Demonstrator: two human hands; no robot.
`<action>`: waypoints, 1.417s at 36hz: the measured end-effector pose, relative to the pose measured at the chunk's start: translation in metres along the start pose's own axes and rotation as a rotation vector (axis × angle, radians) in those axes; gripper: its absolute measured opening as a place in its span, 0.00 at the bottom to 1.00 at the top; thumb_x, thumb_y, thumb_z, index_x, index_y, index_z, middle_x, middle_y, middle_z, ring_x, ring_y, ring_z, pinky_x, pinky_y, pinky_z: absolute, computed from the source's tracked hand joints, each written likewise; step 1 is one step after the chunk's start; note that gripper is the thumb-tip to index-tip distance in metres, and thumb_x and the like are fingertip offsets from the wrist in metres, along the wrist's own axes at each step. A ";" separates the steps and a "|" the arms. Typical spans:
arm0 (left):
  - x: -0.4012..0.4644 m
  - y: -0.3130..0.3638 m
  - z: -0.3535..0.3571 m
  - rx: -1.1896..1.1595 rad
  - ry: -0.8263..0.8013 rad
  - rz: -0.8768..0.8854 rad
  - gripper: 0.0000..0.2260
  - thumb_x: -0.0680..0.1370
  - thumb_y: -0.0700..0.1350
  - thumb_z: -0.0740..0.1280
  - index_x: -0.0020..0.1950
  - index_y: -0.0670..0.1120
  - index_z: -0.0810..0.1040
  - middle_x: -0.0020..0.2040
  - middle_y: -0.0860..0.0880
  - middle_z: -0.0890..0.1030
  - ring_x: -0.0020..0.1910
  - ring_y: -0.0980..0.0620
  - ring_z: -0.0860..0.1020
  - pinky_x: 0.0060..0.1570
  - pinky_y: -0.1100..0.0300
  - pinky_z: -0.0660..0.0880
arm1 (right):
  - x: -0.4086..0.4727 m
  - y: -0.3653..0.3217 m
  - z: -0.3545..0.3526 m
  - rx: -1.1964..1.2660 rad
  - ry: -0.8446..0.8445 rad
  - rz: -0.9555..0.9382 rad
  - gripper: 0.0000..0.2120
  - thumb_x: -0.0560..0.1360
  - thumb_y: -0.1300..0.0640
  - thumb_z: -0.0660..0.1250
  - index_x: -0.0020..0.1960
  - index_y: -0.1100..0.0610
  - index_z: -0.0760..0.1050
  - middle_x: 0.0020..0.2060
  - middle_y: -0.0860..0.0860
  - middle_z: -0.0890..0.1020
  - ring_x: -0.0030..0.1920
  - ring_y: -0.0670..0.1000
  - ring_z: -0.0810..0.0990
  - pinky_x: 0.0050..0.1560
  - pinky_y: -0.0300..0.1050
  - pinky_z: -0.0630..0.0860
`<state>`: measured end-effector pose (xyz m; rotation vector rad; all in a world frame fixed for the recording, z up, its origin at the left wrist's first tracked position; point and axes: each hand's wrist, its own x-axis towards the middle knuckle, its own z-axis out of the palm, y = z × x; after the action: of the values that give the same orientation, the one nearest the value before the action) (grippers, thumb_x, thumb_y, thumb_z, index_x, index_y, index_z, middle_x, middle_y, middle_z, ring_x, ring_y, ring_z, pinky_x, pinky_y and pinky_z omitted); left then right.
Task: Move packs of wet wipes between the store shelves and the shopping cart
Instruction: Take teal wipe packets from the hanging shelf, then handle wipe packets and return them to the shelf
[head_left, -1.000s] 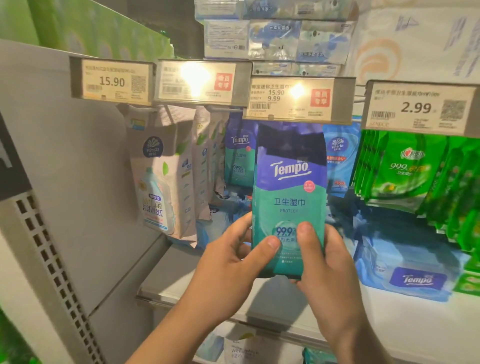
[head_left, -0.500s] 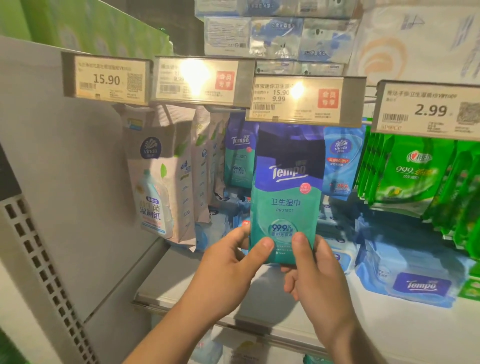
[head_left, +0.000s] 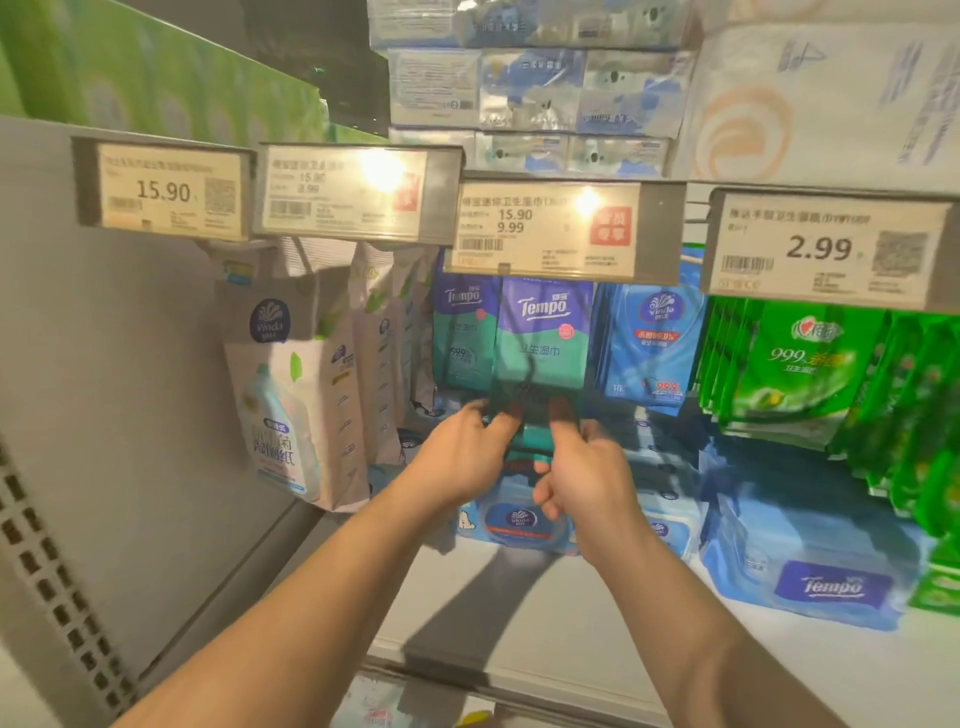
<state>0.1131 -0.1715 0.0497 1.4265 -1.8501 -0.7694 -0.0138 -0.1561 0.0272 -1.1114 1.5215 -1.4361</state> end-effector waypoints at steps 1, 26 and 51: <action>0.001 0.001 0.001 0.002 -0.015 -0.009 0.16 0.84 0.53 0.56 0.60 0.44 0.77 0.58 0.34 0.80 0.57 0.35 0.79 0.56 0.45 0.78 | 0.002 0.001 0.000 0.008 -0.001 0.004 0.22 0.82 0.37 0.58 0.49 0.57 0.70 0.36 0.61 0.81 0.21 0.55 0.72 0.22 0.42 0.67; -0.097 -0.040 0.029 0.049 0.074 -0.252 0.21 0.79 0.61 0.63 0.69 0.54 0.74 0.63 0.58 0.78 0.56 0.59 0.78 0.58 0.61 0.72 | -0.035 0.081 -0.047 -0.058 -0.231 0.073 0.08 0.82 0.52 0.64 0.49 0.56 0.77 0.41 0.55 0.83 0.33 0.52 0.80 0.37 0.48 0.79; -0.361 -0.118 -0.042 0.555 0.325 -0.596 0.40 0.74 0.74 0.56 0.81 0.55 0.54 0.81 0.55 0.57 0.80 0.51 0.51 0.78 0.55 0.47 | -0.178 0.098 0.054 -1.059 -0.762 -0.784 0.28 0.80 0.39 0.54 0.74 0.52 0.73 0.72 0.51 0.75 0.75 0.58 0.69 0.75 0.61 0.62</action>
<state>0.2794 0.1503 -0.0717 2.3581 -1.4415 -0.2450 0.0875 -0.0076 -0.0820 -2.7099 1.2509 -0.3151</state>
